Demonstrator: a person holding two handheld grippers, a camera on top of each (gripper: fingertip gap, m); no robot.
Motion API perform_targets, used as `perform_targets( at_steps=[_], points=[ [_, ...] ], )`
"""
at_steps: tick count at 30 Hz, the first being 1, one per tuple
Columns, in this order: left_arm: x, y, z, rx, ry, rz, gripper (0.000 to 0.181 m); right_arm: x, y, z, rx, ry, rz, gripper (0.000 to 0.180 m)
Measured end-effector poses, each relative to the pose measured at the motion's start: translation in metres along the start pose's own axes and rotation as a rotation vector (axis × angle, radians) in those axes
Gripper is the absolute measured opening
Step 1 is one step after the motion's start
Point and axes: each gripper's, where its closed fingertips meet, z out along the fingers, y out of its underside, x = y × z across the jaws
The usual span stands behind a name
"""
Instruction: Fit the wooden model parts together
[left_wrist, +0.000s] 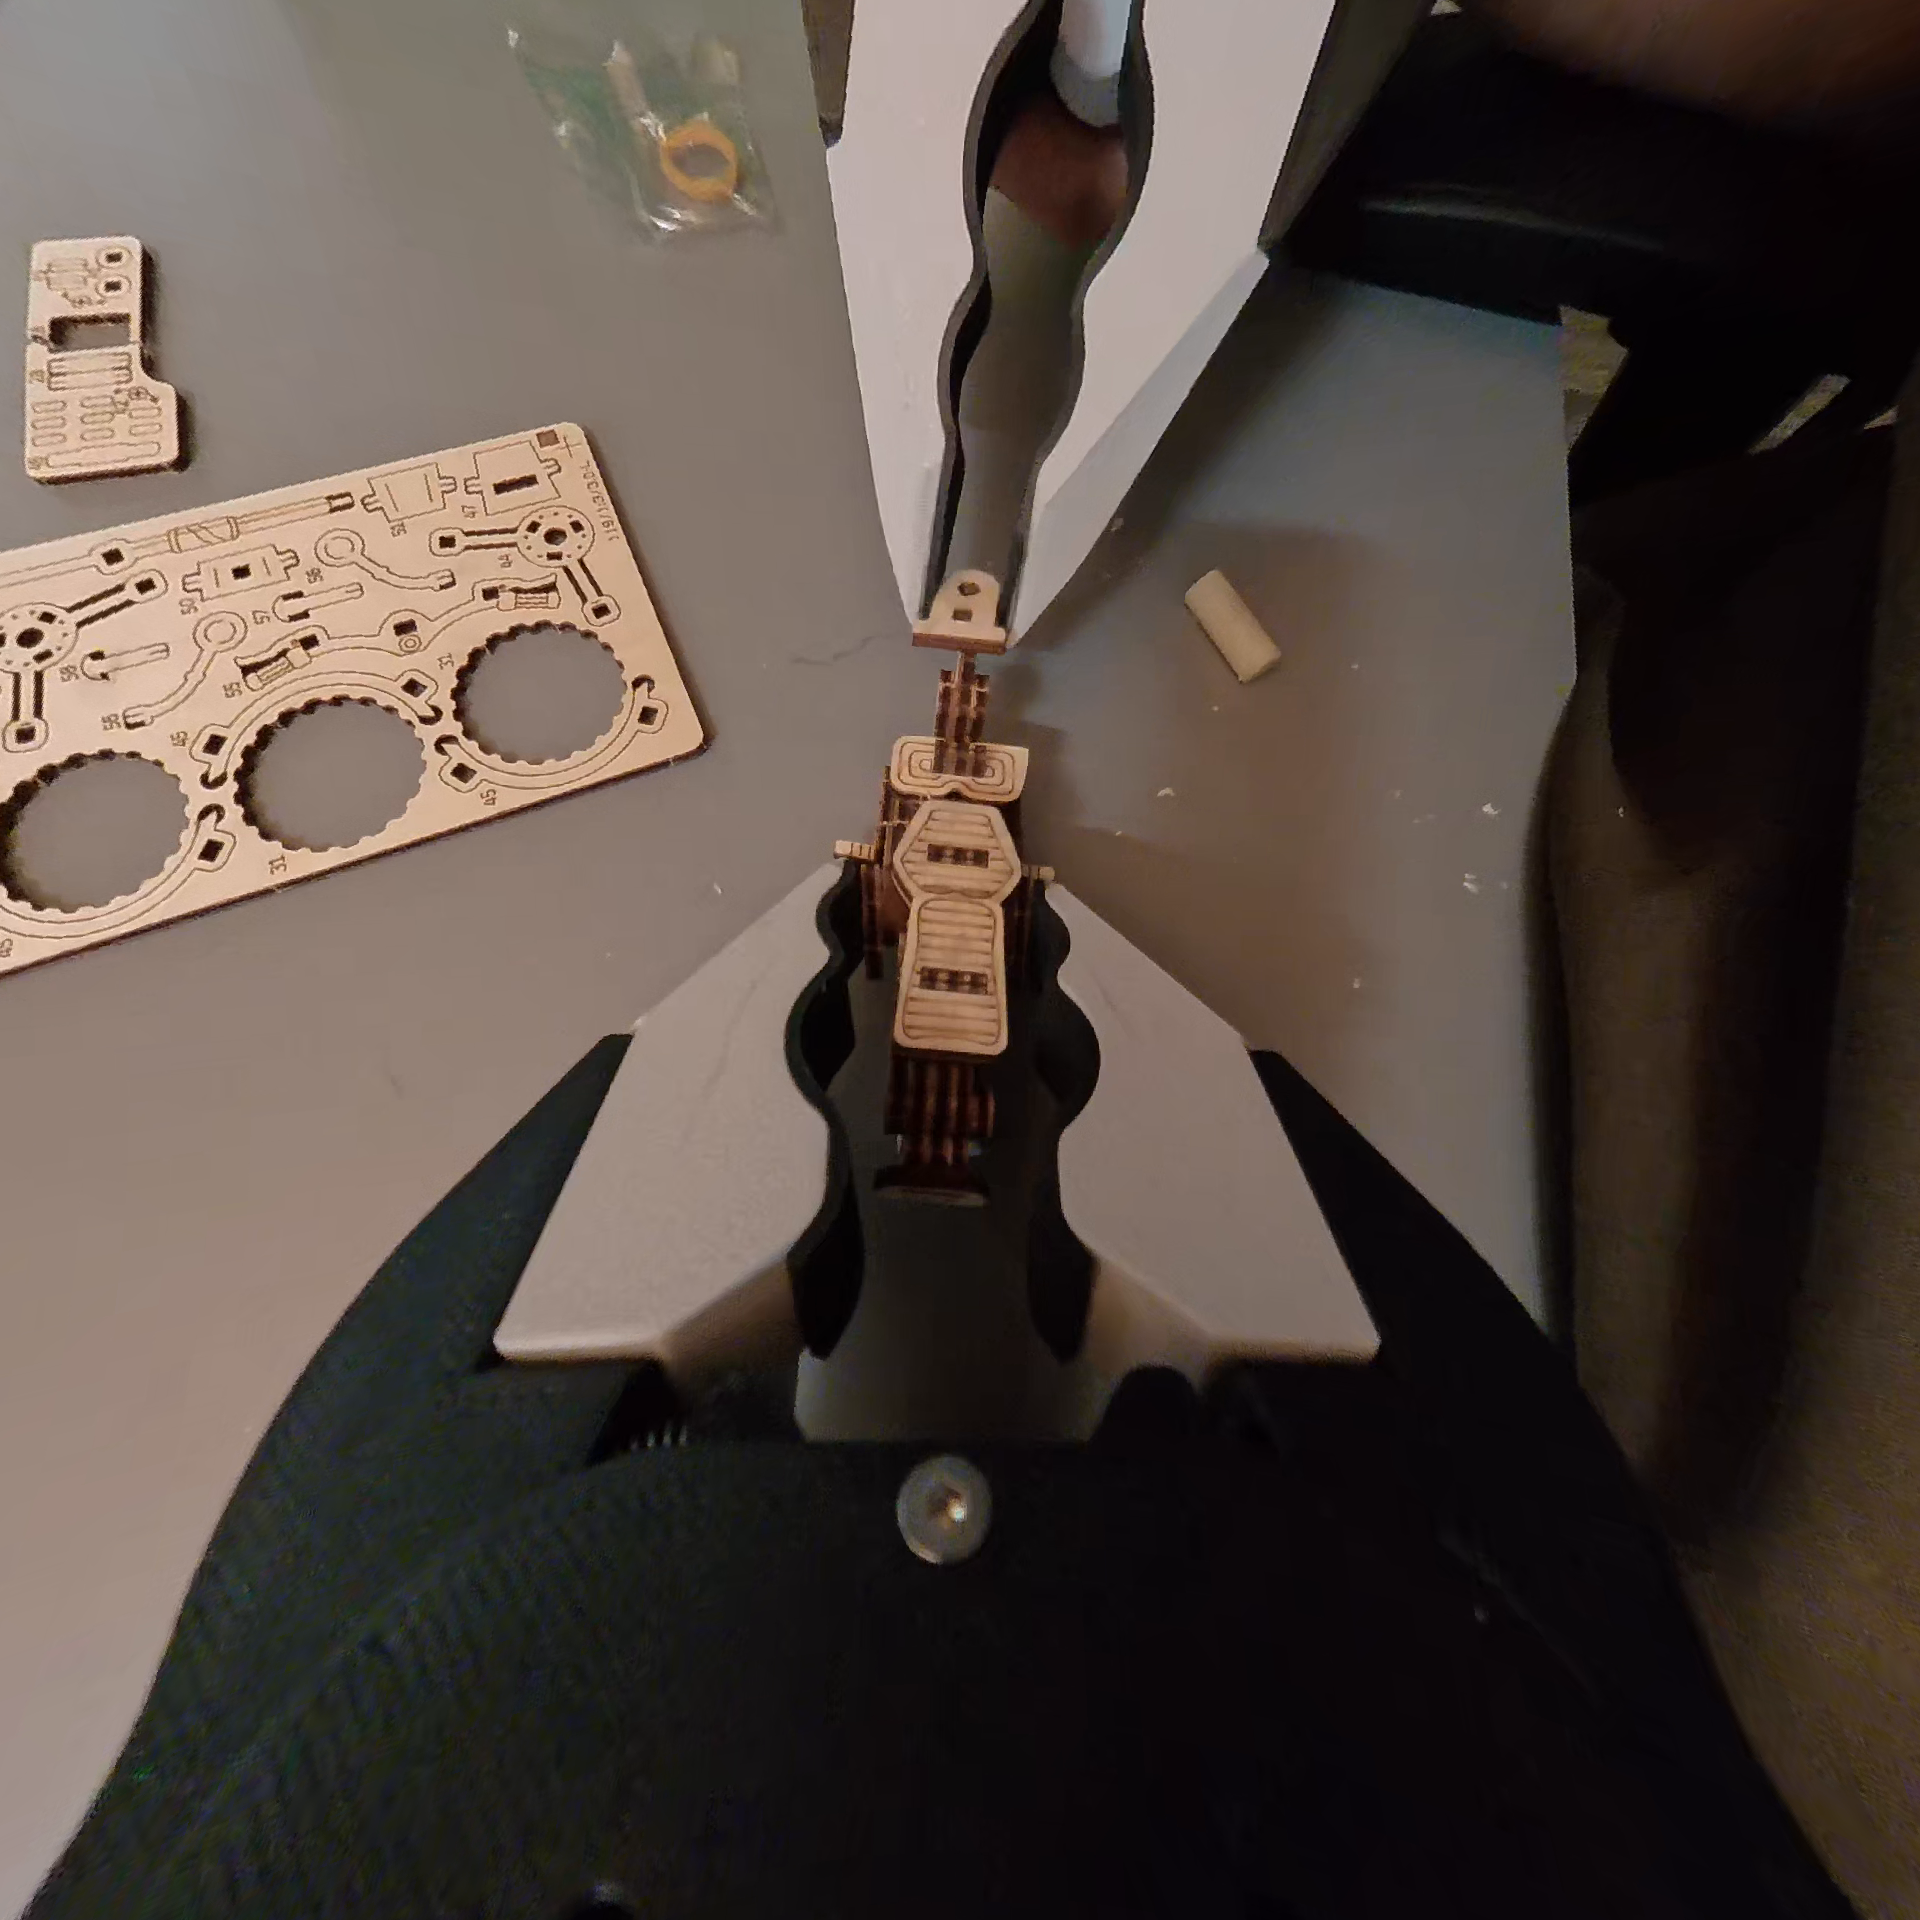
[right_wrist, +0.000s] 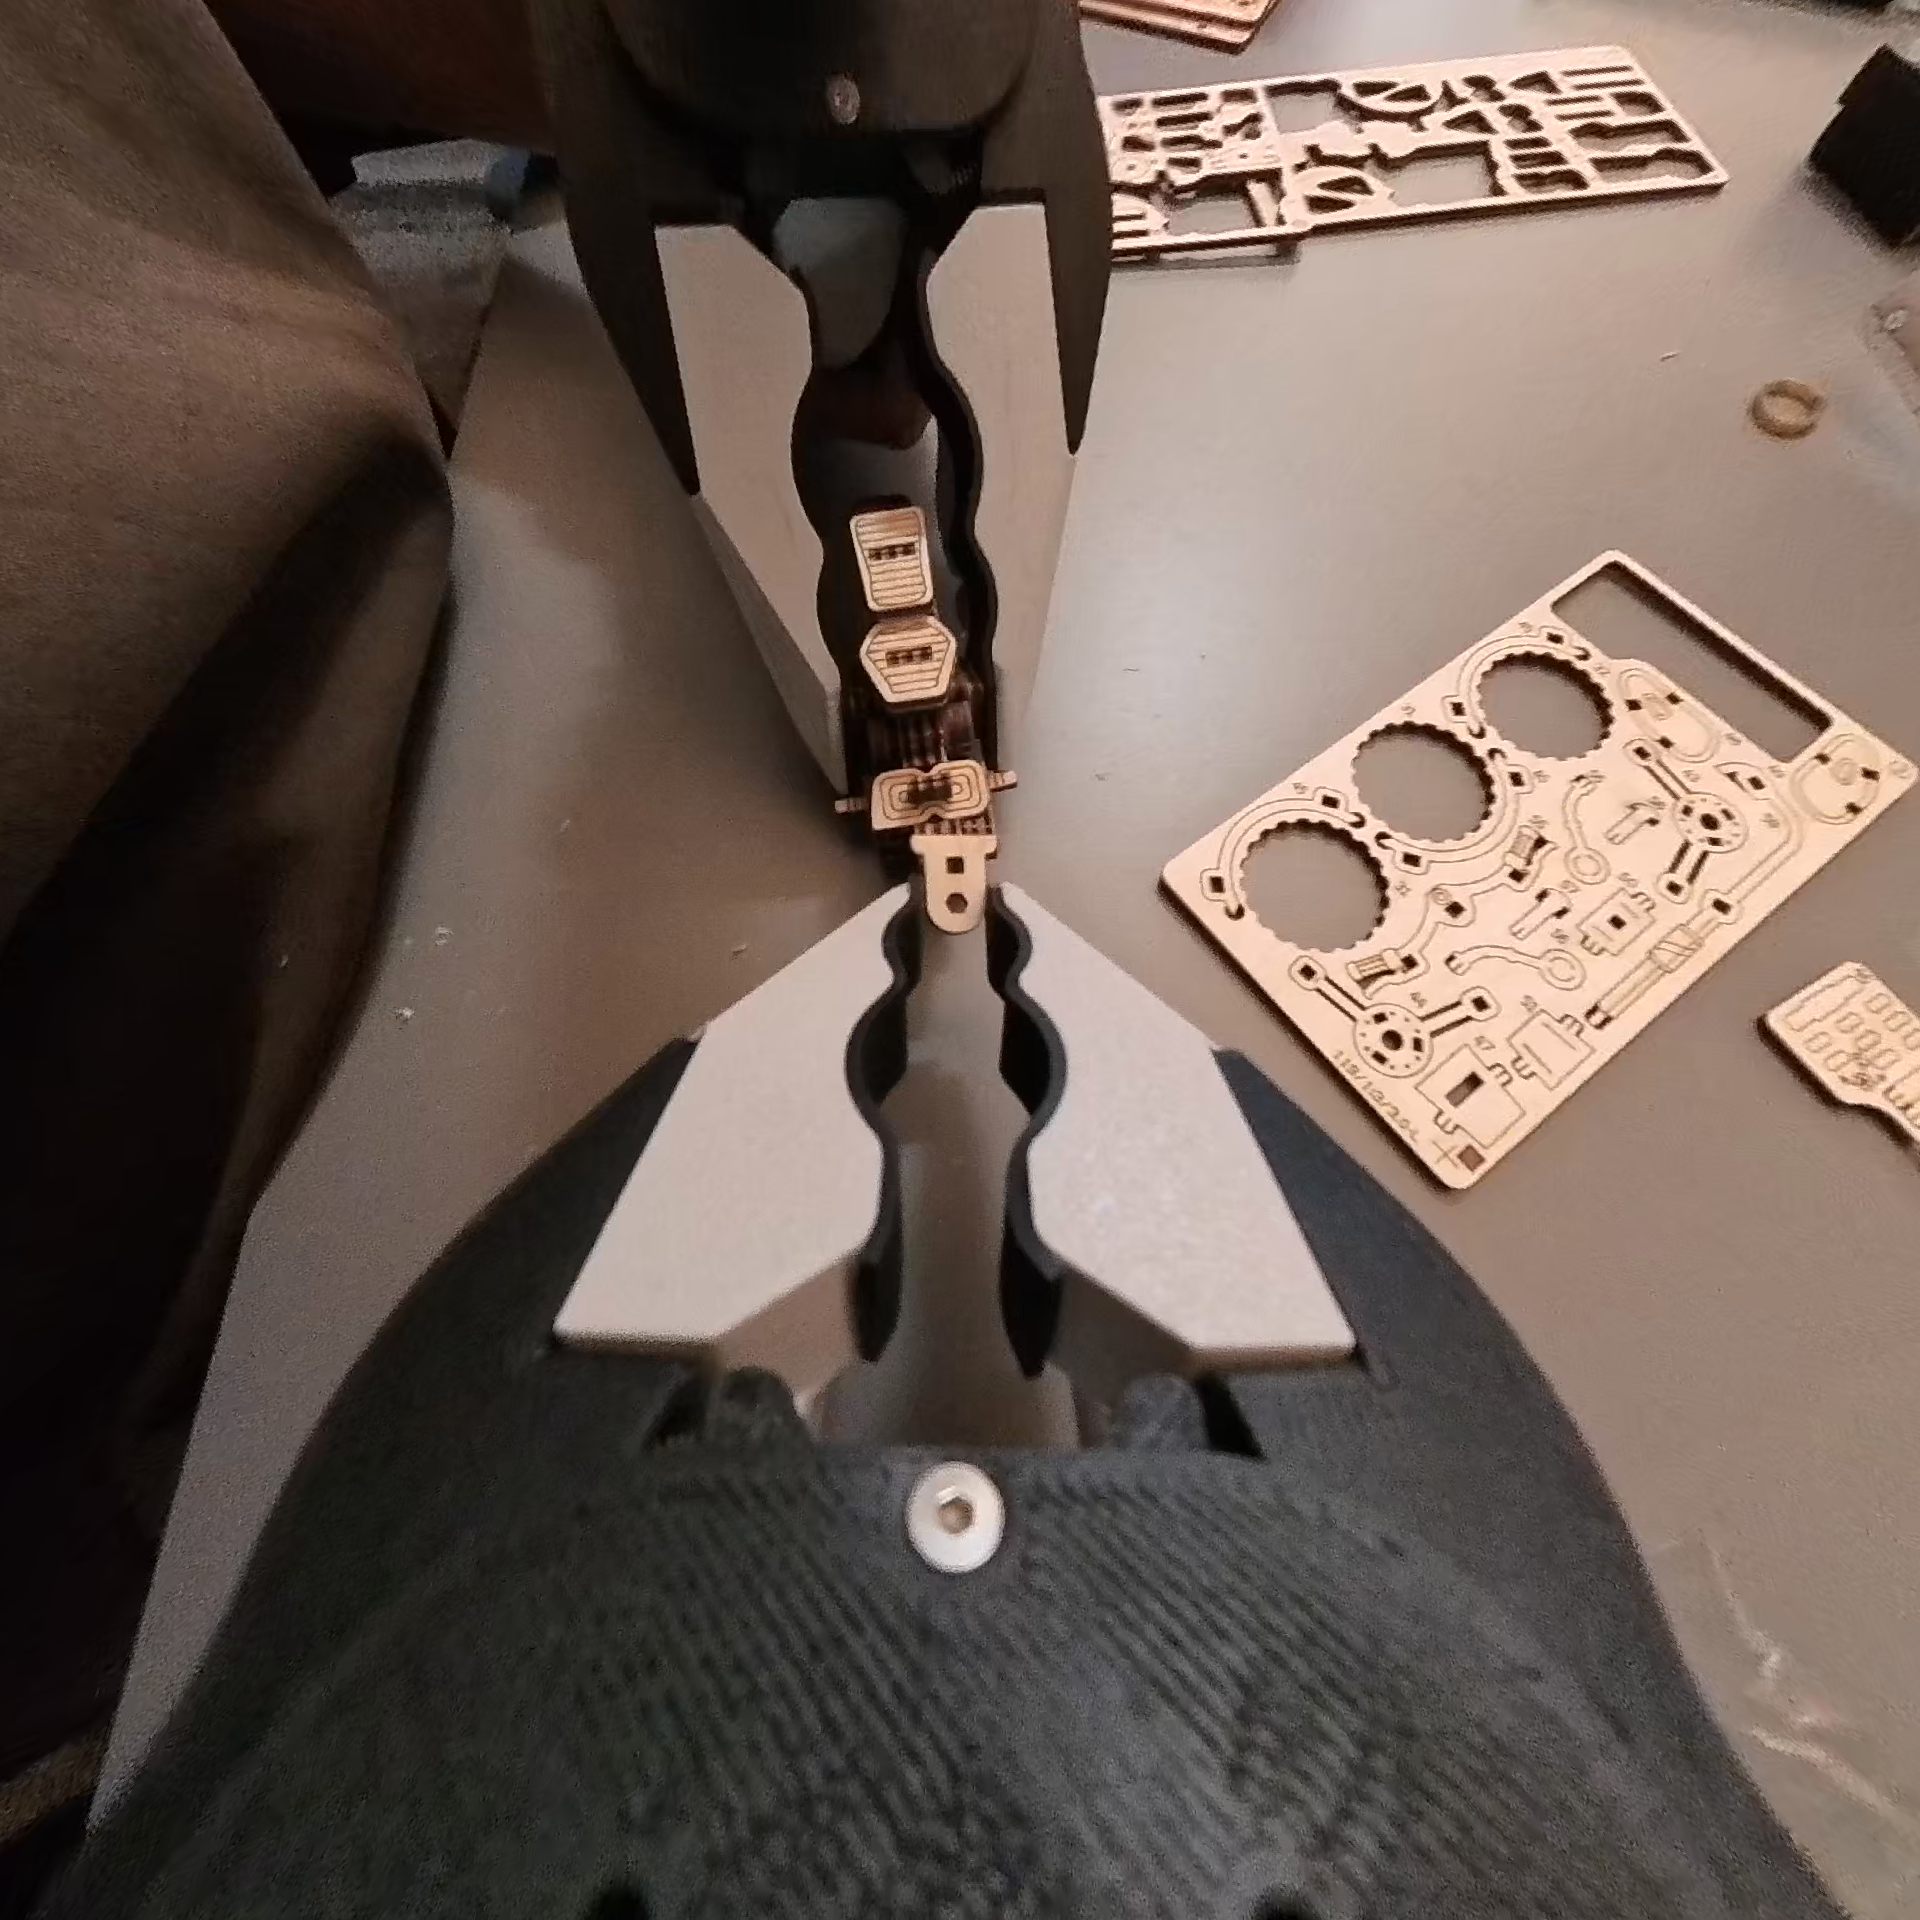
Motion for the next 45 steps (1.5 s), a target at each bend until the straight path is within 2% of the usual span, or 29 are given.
perform_targets(
  at_steps=[9, 28, 31, 38, 41, 45],
  points=[
    [0.001, 0.0, 0.0, -0.002, -0.01, 0.017, 0.029, -0.003, -0.001, 0.003, -0.089, -0.017, -0.049, 0.01],
    [0.0, 0.0, 0.0, -0.002, -0.014, 0.008, 0.029, -0.002, -0.001, 0.005, -0.134, 0.058, -0.125, 0.01],
    [-0.001, 0.0, 0.0, -0.002, -0.015, 0.008, 0.029, -0.004, -0.001, 0.005, -0.129, 0.059, -0.129, 0.021],
    [-0.001, 0.0, 0.0, -0.001, -0.014, 0.003, 0.029, -0.002, -0.006, -0.001, -0.072, 0.063, -0.095, 0.026],
    [-0.001, 0.0, 0.0, -0.001, -0.014, 0.003, 0.029, 0.001, -0.013, -0.007, -0.008, 0.07, -0.069, 0.021],
    [-0.001, 0.0, 0.0, -0.001, -0.013, 0.003, 0.029, 0.001, -0.022, -0.014, 0.098, 0.043, -0.017, 0.004]
  ],
)
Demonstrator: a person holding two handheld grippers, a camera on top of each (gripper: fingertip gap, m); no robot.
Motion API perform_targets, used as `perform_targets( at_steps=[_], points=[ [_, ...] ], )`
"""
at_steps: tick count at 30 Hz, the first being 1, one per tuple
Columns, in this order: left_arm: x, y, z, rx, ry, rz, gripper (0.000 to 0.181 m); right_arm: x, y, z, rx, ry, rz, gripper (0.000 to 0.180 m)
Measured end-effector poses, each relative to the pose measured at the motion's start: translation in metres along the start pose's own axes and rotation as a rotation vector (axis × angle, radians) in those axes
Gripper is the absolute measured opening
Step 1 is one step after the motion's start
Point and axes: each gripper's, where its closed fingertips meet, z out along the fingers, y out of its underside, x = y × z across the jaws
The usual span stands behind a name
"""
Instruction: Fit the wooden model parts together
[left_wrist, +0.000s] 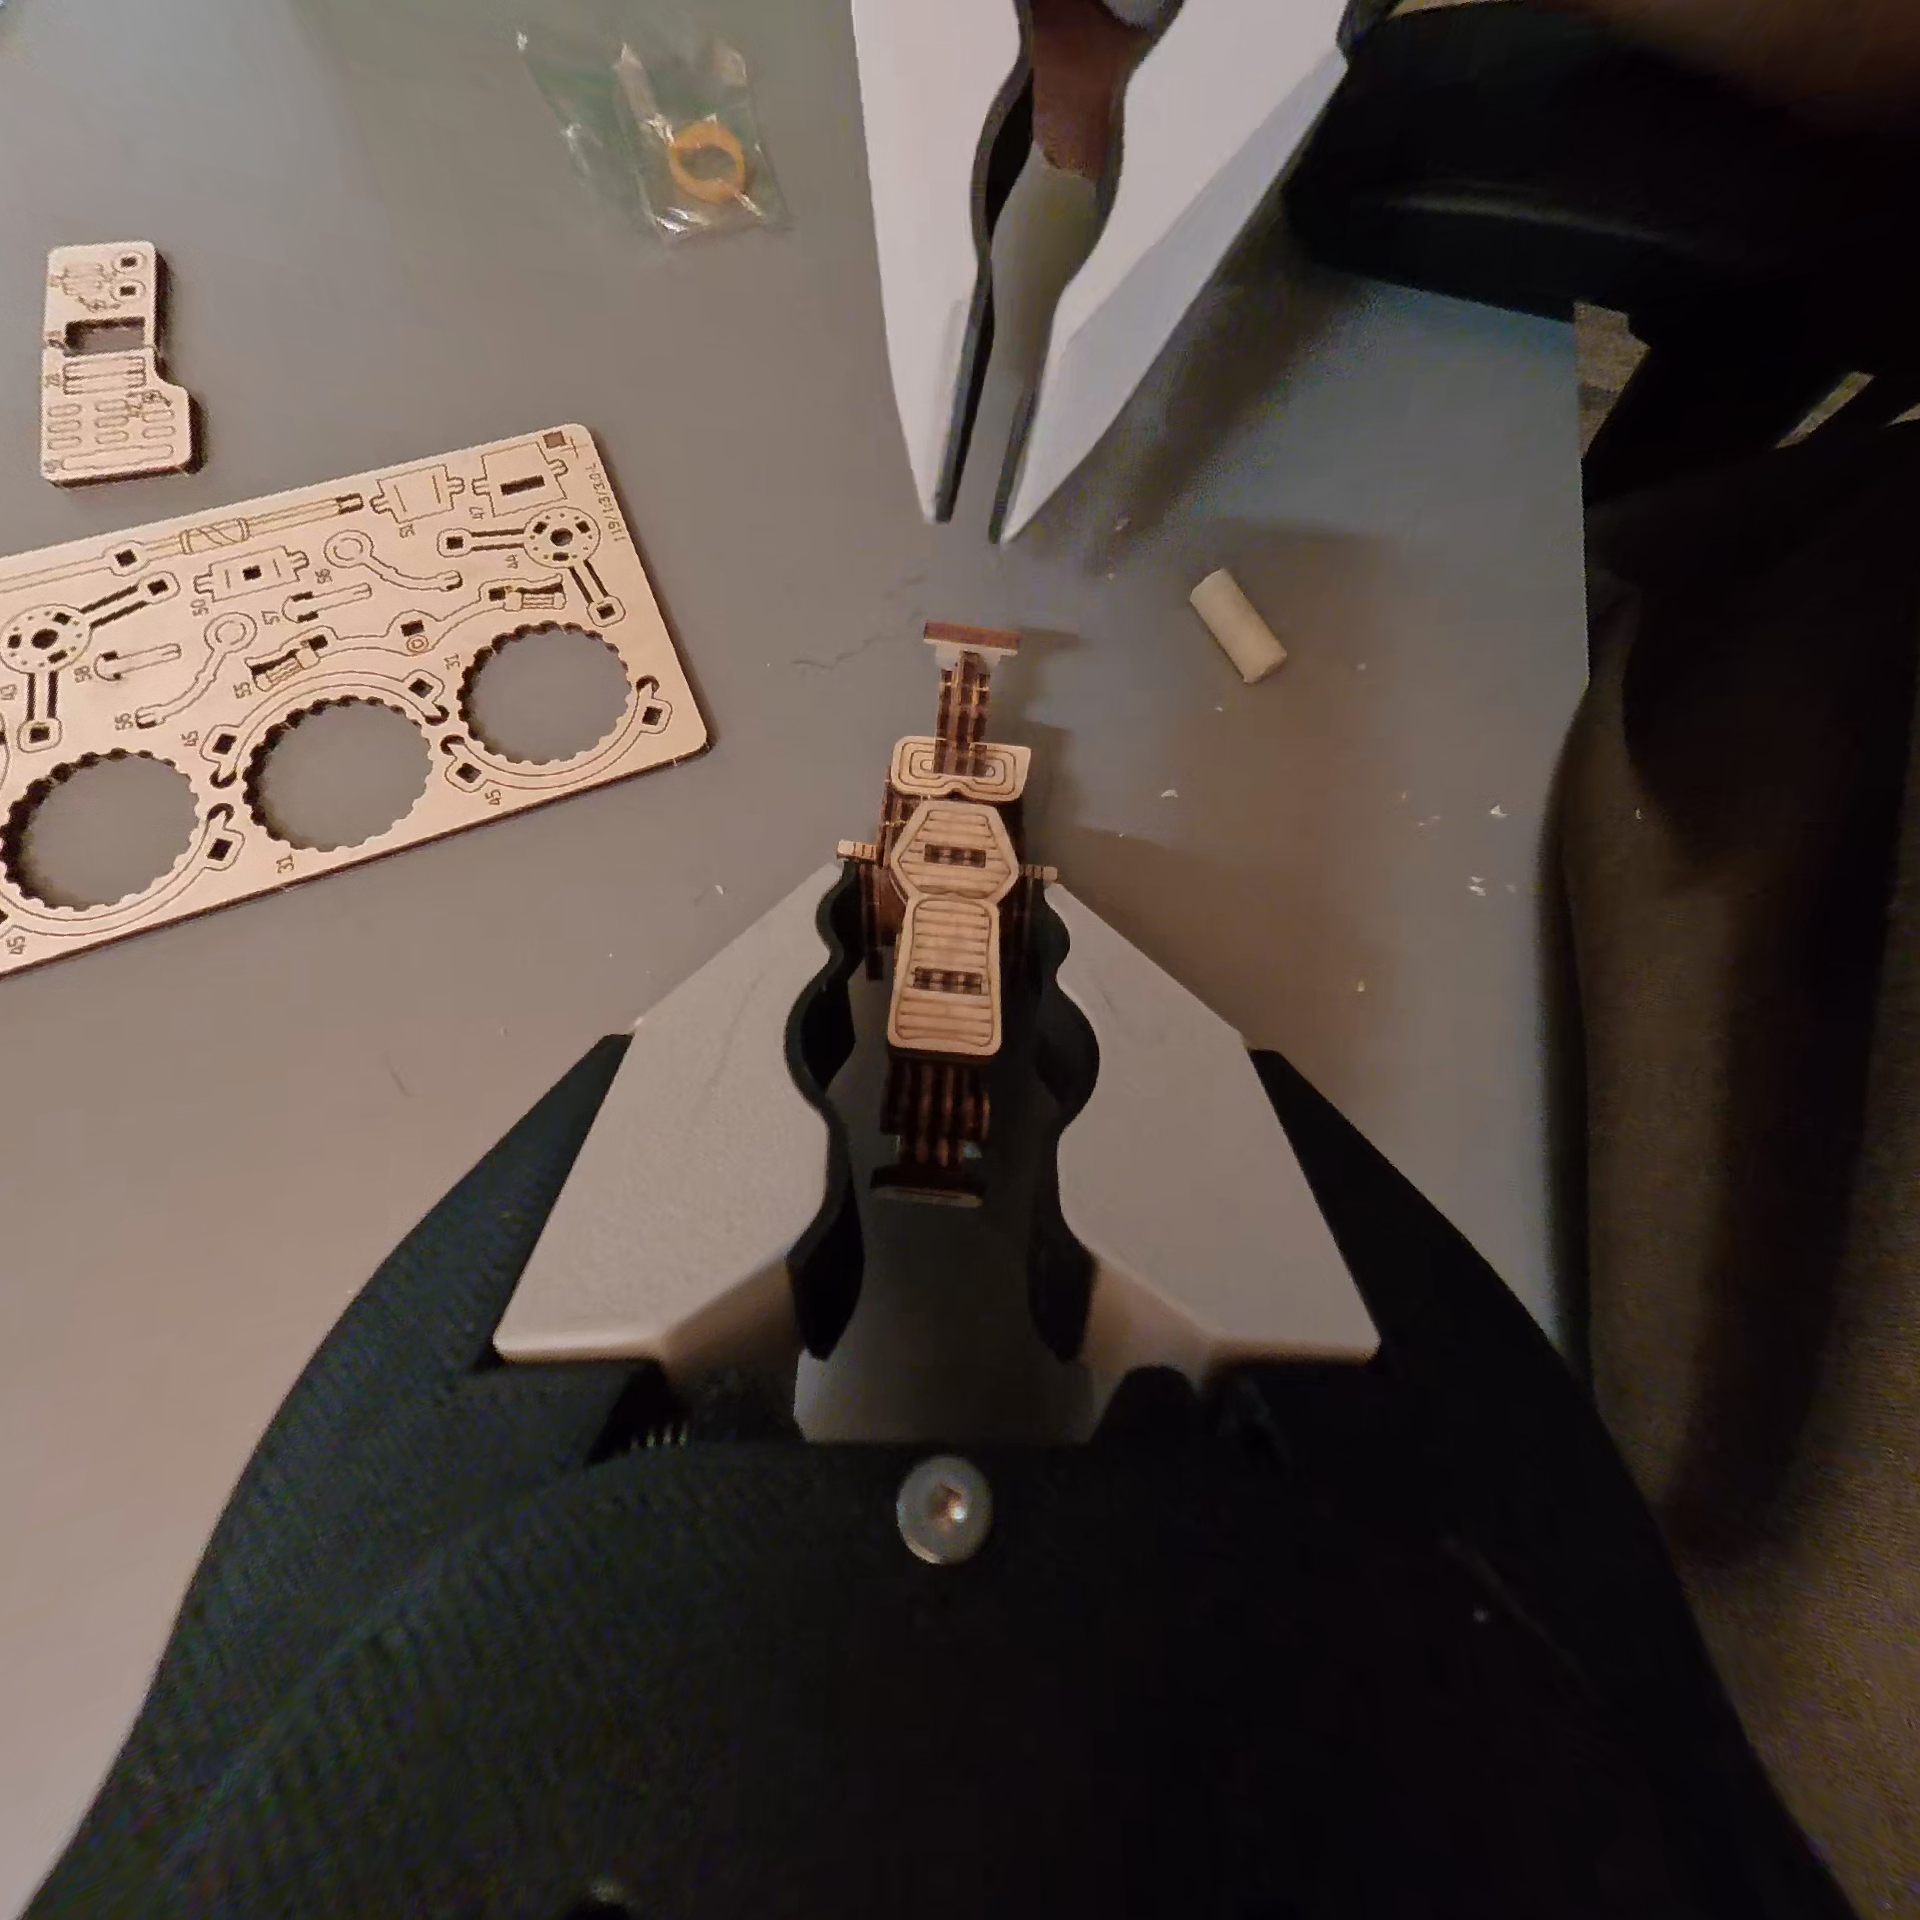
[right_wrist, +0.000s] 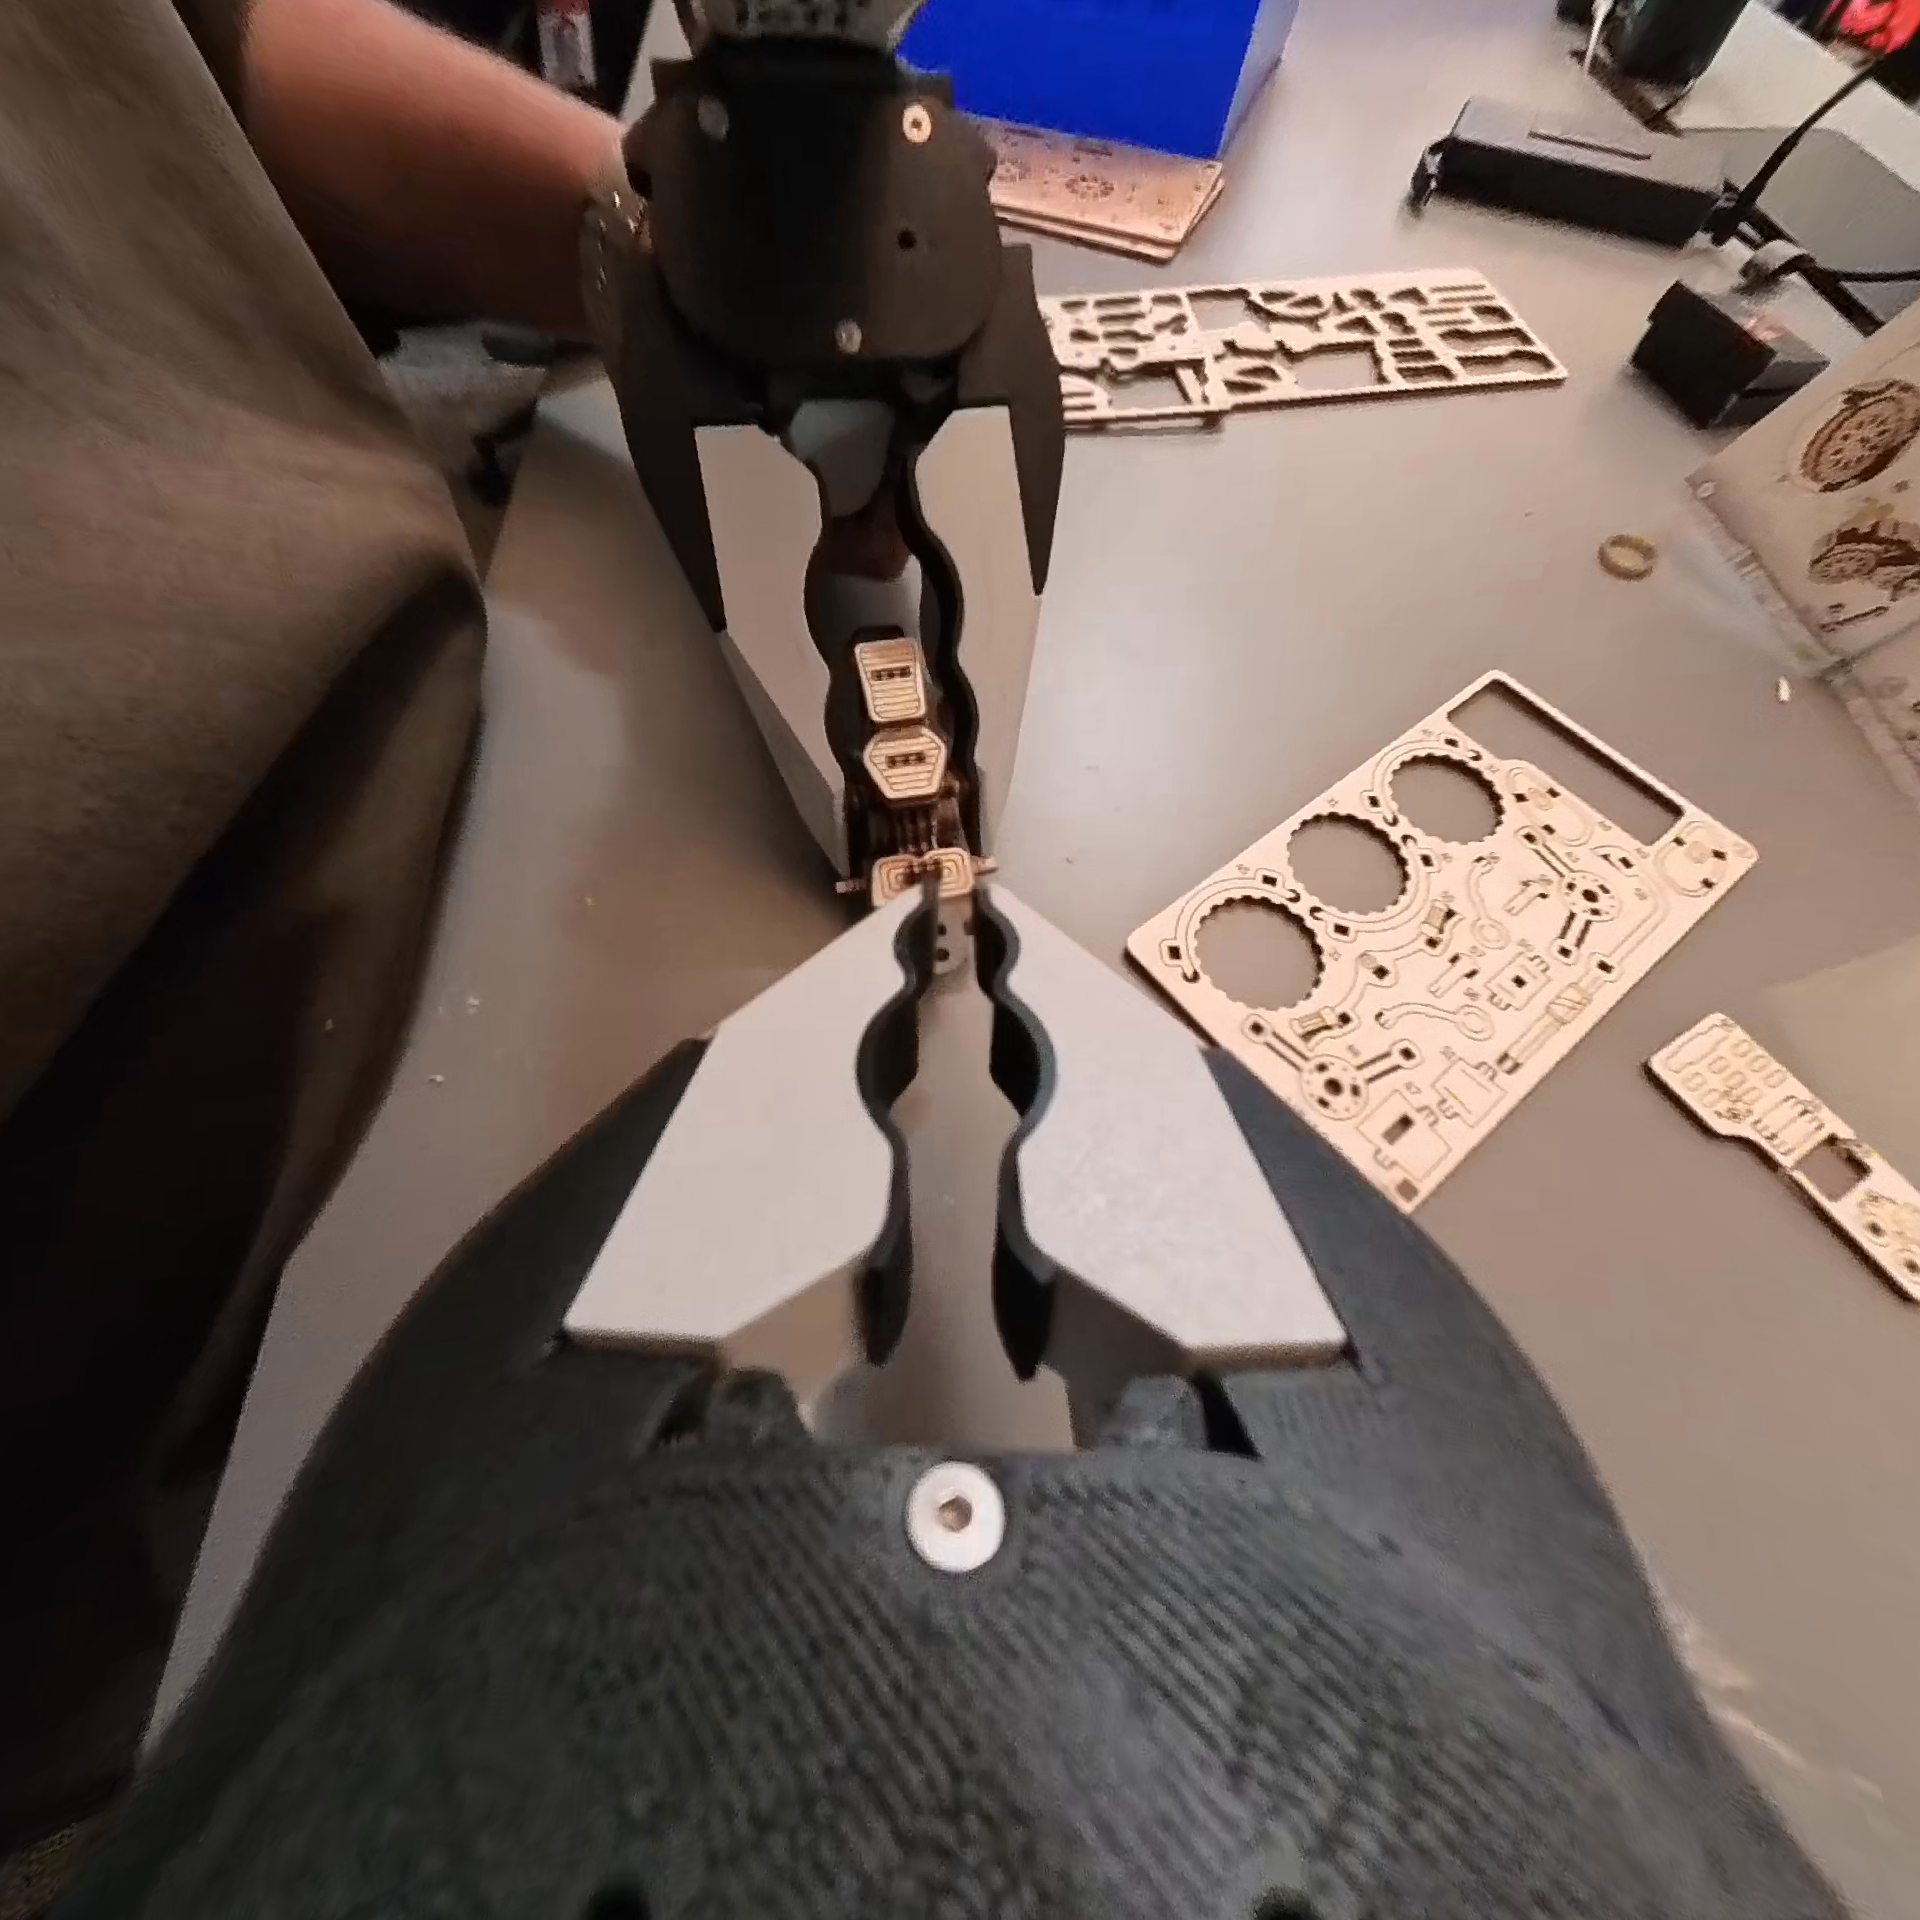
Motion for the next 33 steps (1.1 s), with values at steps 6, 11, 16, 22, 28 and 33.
perform_targets(
  at_steps=[6, 11, 16, 22, 28, 33],
  points=[
    [0.0, 0.0, 0.0, 0.0, 0.0, 0.002, 0.029, -0.001, 0.008, 0.008, -0.029, -0.027, 0.04, 0.001],
    [0.0, 0.0, 0.0, 0.002, 0.0, -0.002, 0.029, -0.002, 0.008, 0.013, -0.038, -0.032, 0.047, 0.0],
    [0.0, 0.0, 0.0, 0.001, -0.002, 0.003, 0.029, -0.003, 0.007, 0.014, -0.034, -0.036, 0.046, 0.0],
    [0.0, 0.0, 0.0, 0.001, -0.002, 0.002, 0.029, -0.002, 0.007, 0.013, -0.035, -0.033, 0.049, 0.002],
    [0.0, 0.0, 0.0, 0.001, -0.001, 0.001, 0.029, -0.002, 0.008, 0.012, -0.032, -0.037, 0.054, 0.002],
    [0.0, 0.0, 0.0, 0.001, 0.0, 0.0, 0.029, -0.001, 0.008, 0.008, -0.025, -0.034, 0.055, 0.003]
  ],
)
